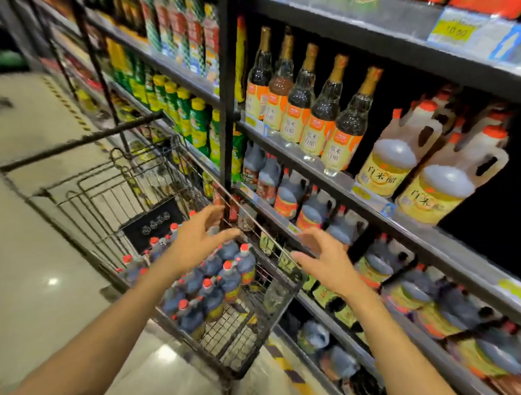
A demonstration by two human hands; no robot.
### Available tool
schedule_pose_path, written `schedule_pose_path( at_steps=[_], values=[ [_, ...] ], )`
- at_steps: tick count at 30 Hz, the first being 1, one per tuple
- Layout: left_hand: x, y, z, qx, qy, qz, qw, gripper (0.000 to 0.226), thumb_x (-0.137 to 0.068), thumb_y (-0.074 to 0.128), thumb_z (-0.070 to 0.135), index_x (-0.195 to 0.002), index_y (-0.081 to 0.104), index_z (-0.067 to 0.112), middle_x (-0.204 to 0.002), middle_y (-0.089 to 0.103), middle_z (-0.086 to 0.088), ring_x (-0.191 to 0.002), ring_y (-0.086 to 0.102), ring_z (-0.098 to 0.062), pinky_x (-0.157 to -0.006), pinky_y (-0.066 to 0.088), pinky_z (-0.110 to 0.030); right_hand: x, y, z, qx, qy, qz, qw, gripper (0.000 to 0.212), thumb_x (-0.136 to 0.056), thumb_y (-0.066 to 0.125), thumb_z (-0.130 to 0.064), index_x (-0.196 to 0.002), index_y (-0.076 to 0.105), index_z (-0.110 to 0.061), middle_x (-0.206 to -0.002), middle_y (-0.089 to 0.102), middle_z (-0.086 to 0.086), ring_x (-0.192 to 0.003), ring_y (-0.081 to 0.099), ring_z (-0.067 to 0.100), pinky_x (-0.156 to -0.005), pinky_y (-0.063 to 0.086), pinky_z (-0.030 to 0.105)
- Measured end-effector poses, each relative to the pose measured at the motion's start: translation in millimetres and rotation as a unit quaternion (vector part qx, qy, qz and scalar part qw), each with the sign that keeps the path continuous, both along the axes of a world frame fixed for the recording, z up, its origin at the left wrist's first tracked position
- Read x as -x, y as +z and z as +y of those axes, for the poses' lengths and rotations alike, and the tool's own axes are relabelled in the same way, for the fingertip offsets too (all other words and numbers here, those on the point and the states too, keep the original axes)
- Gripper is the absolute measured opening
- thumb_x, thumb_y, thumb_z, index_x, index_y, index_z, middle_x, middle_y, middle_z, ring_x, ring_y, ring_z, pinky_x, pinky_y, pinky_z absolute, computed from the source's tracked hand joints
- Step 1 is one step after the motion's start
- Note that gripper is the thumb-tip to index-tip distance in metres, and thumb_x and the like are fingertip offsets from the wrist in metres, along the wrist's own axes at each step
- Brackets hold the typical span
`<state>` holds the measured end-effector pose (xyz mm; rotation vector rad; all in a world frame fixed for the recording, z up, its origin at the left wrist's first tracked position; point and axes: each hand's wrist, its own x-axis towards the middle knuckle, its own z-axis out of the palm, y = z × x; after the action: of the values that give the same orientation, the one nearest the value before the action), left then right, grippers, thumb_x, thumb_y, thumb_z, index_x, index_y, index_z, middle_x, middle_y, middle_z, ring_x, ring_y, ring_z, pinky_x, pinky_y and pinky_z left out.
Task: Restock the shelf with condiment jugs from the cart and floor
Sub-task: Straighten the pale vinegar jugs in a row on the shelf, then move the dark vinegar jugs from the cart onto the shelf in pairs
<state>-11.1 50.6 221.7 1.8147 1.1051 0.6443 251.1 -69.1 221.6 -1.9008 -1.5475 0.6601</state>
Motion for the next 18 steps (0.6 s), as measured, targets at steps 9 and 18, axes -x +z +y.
schedule_pose_path(
  at_steps=[9,18],
  values=[
    [60.6,-60.1,-102.4,0.063,0.231,0.039,0.970,0.056,-0.080,0.082,0.039,-0.127,0.054,0.024,-0.109,0.064,0.014,-0.101,0.061,0.001,-0.096,0.049,-0.022,36.0,-167.3,-34.4,0.215,0.226,-0.016,0.950,0.045,-0.082,0.068,-0.053,-0.122,0.060,-0.032,-0.121,0.063,-0.008,-0.115,0.059,0.016,-0.093,0.048,0.033],
    [42.0,-136.0,-209.7,0.167,0.333,0.046,0.927,0.059,-0.078,0.084,0.038,-0.129,0.058,0.021,-0.113,0.068,0.003,-0.107,0.064,-0.013,-0.099,0.053,-0.041,33.4,-159.9,-27.6,0.217,0.253,0.055,0.941,0.046,-0.078,0.072,-0.053,-0.116,0.062,-0.029,-0.120,0.065,0.002,-0.112,0.061,0.021,-0.098,0.051,0.045]
  ],
)
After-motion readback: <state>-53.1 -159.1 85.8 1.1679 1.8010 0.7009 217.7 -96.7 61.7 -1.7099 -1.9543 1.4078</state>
